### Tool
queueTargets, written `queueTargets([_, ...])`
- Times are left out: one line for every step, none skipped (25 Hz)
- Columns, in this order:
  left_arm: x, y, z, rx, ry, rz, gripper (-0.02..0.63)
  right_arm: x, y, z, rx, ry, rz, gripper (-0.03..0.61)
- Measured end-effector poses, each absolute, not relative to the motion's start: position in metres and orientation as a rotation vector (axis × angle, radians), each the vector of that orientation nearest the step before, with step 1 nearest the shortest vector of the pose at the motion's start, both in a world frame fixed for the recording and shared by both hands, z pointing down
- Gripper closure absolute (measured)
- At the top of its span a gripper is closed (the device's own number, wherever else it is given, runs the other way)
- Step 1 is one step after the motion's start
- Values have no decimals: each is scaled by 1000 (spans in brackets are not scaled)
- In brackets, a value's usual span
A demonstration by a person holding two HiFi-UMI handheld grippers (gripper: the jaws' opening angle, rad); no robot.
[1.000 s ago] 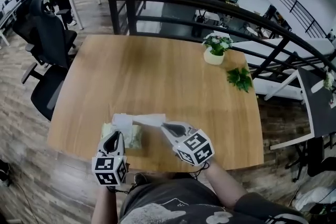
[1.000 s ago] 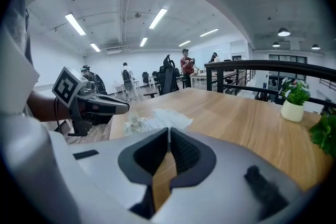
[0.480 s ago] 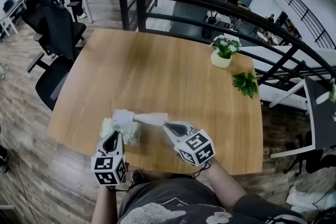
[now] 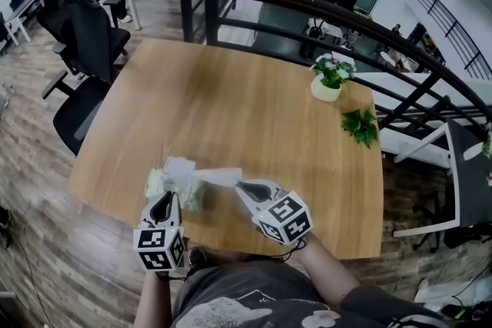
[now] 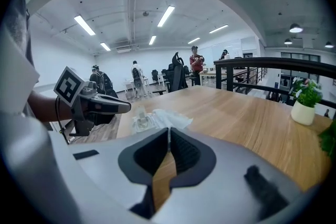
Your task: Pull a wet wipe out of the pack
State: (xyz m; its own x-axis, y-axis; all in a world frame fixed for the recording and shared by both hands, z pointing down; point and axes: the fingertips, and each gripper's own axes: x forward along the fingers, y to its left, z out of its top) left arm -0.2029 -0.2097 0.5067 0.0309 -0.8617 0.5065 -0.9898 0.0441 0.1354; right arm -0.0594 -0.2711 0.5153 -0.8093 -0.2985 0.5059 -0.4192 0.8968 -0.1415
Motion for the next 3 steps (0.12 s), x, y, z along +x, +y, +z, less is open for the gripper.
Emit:
queueTargets([-204, -209, 507, 1856, -1874, 370, 592, -60, -270, 516, 516, -2576, 340, 546])
queueTargets([-204, -209, 507, 1853, -1877, 368, 592, -60, -269, 516, 515, -2575, 341, 546])
queueTargets([-205, -208, 507, 1850, -1879, 366, 592, -59, -268, 517, 513, -2574, 342, 546])
